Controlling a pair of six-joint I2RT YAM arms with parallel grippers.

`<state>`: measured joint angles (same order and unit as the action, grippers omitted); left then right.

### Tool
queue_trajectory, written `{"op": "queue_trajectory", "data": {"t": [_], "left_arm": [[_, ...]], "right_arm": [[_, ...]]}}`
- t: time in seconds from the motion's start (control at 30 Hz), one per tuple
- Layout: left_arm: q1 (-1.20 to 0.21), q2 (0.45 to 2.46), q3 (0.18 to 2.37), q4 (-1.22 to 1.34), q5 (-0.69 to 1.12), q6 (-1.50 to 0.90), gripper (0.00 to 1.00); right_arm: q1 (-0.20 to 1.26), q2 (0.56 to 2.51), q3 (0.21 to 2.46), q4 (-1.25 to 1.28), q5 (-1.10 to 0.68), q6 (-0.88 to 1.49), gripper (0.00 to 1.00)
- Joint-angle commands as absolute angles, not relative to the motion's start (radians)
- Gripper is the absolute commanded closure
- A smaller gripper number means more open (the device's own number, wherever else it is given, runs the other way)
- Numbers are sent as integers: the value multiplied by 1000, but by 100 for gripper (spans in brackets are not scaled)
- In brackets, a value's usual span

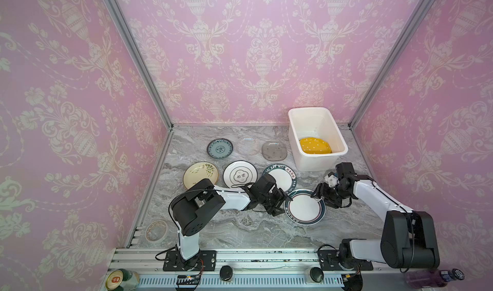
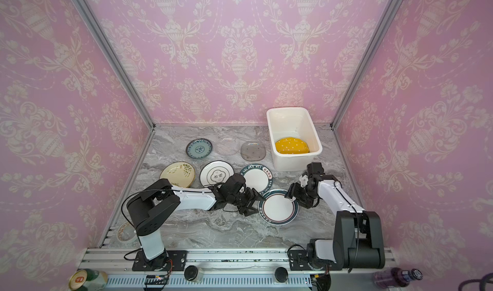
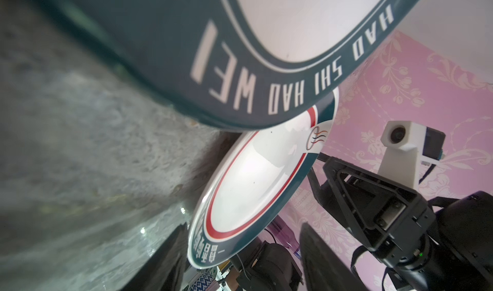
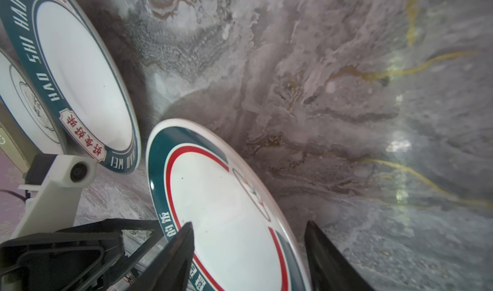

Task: Place the plates into the plastic bin on the countertop
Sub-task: Pick up the plate from the middle-right of the table.

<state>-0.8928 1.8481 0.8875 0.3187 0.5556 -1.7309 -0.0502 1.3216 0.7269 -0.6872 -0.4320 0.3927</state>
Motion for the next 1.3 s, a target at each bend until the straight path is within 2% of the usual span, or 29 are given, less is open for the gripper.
{"op": "queue_trajectory", "data": {"t": [0.0, 0.17, 0.47, 0.87, 1.27], "left_arm": [[-910, 1864, 891, 397, 584, -1770, 33], [-913, 1875, 885, 423, 589, -1790, 33], [-916, 1882, 886, 433, 591, -1797, 33], [-917, 1887, 882, 449, 591, -1805, 33], [-919, 1887, 882, 453, 589, -1808, 33]], "right_arm": [[-38, 1280, 734, -720, -573, 408, 36], [-32, 1241, 729, -718, -594, 424, 43], [-9, 1218, 715, -724, -592, 426, 61], [88, 1205, 713, -742, -591, 428, 63], [100, 1149, 735, -773, -512, 442, 84]]}}
